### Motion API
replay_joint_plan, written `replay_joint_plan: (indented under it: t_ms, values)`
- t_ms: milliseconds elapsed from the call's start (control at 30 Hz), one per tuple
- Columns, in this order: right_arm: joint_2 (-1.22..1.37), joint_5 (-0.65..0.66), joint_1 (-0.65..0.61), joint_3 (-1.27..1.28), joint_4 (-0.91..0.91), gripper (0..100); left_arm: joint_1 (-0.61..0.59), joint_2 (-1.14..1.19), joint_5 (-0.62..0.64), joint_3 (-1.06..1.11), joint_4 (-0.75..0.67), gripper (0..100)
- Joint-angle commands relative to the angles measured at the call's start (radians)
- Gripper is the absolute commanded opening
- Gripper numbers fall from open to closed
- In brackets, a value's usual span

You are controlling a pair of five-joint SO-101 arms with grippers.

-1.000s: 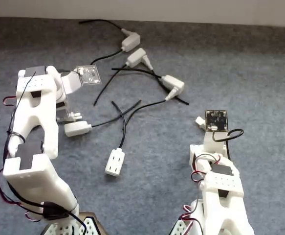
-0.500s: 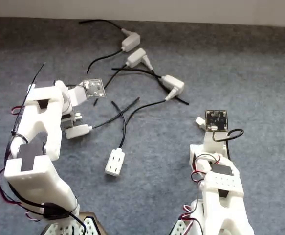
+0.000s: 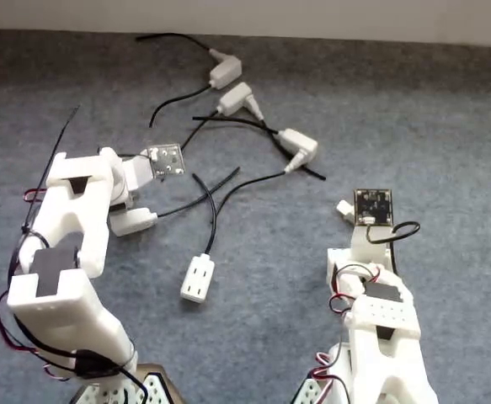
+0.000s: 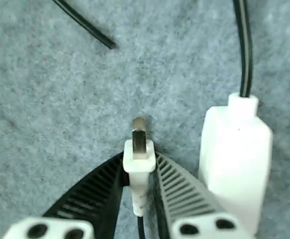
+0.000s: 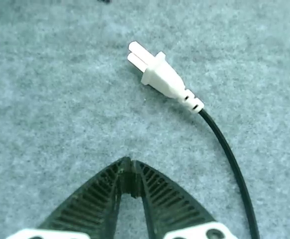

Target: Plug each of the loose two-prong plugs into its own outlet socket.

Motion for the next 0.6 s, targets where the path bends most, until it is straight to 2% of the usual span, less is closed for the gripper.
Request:
replay_joint_plan:
  t_ms: [0, 100, 233, 567]
  values:
    - [-0.004, -0.005, -0.008, -0.004, -0.019, 0.6, 0.012, -0.015, -0.365, -0.012, -0.032, 1]
    - [-0.004, -0.005, -0.008, -0.004, -0.019, 0.6, 0.008, -0.033, -0.364, -0.015, -0.032, 1]
    - [-0.004, -0.005, -0.008, -0.004, -0.019, 0.6, -0.022, -0.168, -0.364, -0.004, -0.015, 1]
    - [-0.004, -0.006, -0.008, -0.004, -0.019, 0.6, -0.036, -0.624, -0.371, -0.004, 0.261, 1]
